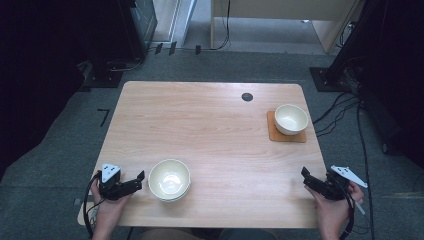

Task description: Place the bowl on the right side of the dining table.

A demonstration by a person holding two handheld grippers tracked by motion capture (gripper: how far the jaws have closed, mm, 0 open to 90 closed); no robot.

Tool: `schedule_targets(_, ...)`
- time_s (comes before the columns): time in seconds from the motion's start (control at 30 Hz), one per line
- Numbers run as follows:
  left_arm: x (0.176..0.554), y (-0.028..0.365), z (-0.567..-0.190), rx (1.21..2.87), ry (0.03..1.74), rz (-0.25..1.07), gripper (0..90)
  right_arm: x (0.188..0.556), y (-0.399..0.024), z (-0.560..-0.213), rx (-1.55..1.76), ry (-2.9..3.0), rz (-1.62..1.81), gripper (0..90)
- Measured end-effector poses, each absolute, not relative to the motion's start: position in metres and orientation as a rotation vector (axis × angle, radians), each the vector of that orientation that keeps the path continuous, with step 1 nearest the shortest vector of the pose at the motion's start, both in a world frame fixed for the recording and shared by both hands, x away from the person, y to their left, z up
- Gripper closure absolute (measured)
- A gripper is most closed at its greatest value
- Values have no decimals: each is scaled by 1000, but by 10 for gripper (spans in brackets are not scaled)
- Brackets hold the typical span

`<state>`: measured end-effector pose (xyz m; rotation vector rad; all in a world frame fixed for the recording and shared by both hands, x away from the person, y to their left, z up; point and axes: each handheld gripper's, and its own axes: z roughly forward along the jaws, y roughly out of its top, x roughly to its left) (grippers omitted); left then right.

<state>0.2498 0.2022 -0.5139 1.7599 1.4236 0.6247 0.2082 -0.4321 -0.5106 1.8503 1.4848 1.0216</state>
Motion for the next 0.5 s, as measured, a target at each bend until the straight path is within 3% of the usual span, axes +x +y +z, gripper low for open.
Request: schedule_targets(0.5,250,202,-514,1755,1430,623,55,201,-427,-520,1875,1503,996,60)
